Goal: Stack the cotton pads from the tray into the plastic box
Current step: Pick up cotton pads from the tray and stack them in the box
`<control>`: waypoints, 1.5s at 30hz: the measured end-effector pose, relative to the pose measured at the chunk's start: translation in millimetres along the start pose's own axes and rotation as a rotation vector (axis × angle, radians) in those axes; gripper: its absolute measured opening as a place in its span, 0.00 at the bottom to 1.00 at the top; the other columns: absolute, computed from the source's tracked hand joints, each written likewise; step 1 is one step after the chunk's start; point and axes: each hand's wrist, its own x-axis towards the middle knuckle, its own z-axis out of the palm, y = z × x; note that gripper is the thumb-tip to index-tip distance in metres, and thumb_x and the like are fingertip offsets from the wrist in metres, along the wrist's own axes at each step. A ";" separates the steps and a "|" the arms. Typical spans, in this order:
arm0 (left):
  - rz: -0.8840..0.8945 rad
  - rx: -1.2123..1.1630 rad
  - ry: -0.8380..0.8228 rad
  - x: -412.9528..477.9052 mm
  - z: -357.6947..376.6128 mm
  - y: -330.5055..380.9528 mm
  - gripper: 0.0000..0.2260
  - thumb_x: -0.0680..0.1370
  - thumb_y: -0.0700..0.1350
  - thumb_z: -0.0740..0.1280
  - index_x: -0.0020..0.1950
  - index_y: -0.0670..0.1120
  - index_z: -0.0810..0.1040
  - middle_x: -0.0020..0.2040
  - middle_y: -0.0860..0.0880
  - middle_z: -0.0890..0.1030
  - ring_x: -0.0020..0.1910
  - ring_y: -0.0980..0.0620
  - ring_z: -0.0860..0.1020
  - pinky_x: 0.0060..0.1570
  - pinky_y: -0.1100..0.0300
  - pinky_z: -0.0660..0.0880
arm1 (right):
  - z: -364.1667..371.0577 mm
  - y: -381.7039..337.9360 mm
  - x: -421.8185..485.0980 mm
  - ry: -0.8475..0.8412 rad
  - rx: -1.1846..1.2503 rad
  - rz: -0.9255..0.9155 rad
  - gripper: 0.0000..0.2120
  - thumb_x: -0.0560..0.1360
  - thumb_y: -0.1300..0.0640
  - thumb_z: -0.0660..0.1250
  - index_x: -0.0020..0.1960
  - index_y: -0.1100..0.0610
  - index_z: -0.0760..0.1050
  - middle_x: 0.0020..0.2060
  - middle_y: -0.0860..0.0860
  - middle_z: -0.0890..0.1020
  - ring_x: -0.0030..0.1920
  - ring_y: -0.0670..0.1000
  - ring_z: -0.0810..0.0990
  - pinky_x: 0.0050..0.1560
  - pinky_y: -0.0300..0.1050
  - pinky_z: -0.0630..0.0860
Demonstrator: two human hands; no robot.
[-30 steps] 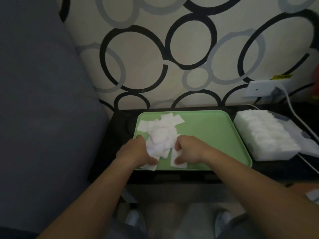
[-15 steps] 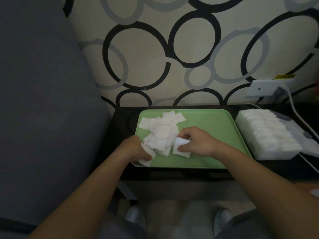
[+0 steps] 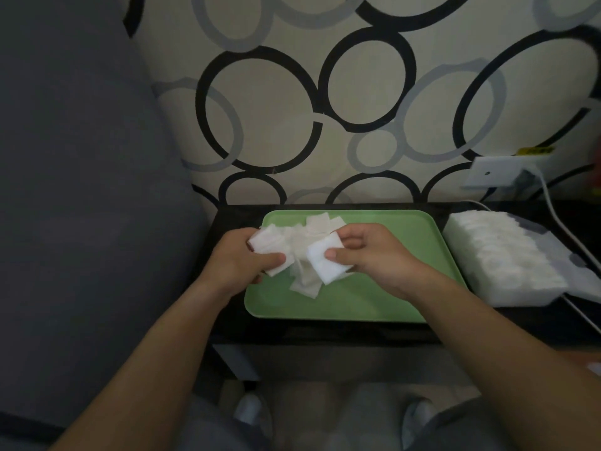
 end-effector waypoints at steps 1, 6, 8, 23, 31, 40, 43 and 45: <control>0.010 -0.037 0.000 -0.8 2.1 2.7 0.09 0.73 0.40 0.77 0.49 0.49 0.82 0.43 0.48 0.83 0.41 0.52 0.81 0.32 0.61 0.76 | 1.5 -1.4 -0.9 -0.012 0.045 0.001 0.12 0.73 0.67 0.73 0.56 0.62 0.79 0.47 0.56 0.86 0.47 0.55 0.86 0.47 0.51 0.82; -0.058 -0.247 -0.018 -2.9 15.7 11.7 0.12 0.75 0.40 0.75 0.57 0.46 0.82 0.51 0.47 0.85 0.46 0.50 0.83 0.34 0.64 0.78 | 7.8 -10.7 -6.3 -0.074 0.266 0.013 0.08 0.75 0.69 0.68 0.53 0.62 0.78 0.46 0.56 0.86 0.47 0.54 0.85 0.47 0.48 0.82; -0.092 -0.360 -0.012 -2.8 23.0 15.5 0.12 0.75 0.39 0.75 0.58 0.45 0.81 0.53 0.45 0.84 0.47 0.49 0.84 0.36 0.63 0.79 | 10.3 -14.3 -7.5 -0.078 0.394 0.037 0.07 0.75 0.70 0.68 0.50 0.61 0.77 0.45 0.56 0.85 0.47 0.55 0.85 0.49 0.50 0.83; -0.063 -0.652 -0.176 -7.9 57.1 36.0 0.12 0.85 0.42 0.59 0.64 0.42 0.79 0.56 0.42 0.85 0.54 0.45 0.85 0.49 0.56 0.82 | 14.4 -16.8 -7.9 0.179 0.286 0.050 0.09 0.72 0.62 0.74 0.50 0.58 0.77 0.44 0.52 0.83 0.43 0.52 0.84 0.45 0.47 0.81; -0.104 -0.689 -0.132 -9.2 59.6 37.9 0.11 0.85 0.41 0.59 0.63 0.44 0.78 0.51 0.45 0.86 0.50 0.48 0.85 0.49 0.56 0.82 | 13.3 -13.6 -7.1 0.278 0.150 0.017 0.09 0.73 0.57 0.75 0.50 0.58 0.78 0.42 0.52 0.83 0.43 0.51 0.83 0.45 0.50 0.82; -0.078 -0.689 -0.078 -8.5 57.4 38.5 0.14 0.85 0.42 0.57 0.68 0.43 0.76 0.59 0.42 0.83 0.57 0.46 0.83 0.51 0.57 0.82 | 11.1 -19.0 -9.8 0.203 0.226 -0.022 0.06 0.75 0.62 0.72 0.43 0.58 0.76 0.39 0.54 0.83 0.42 0.51 0.83 0.45 0.47 0.83; -0.034 -0.641 -0.053 -7.4 56.8 37.0 0.14 0.85 0.41 0.57 0.68 0.43 0.76 0.59 0.43 0.83 0.56 0.47 0.84 0.51 0.57 0.82 | 7.5 -19.6 -10.7 0.128 0.361 0.040 0.04 0.75 0.63 0.71 0.46 0.59 0.75 0.44 0.57 0.84 0.44 0.54 0.84 0.43 0.46 0.82; -0.002 -0.586 -0.015 -7.1 56.7 38.0 0.13 0.85 0.40 0.57 0.66 0.43 0.77 0.58 0.43 0.83 0.54 0.47 0.84 0.50 0.57 0.82 | 3.9 -17.8 -10.4 0.096 0.421 0.079 0.06 0.75 0.63 0.71 0.51 0.61 0.75 0.47 0.58 0.84 0.45 0.55 0.85 0.42 0.45 0.81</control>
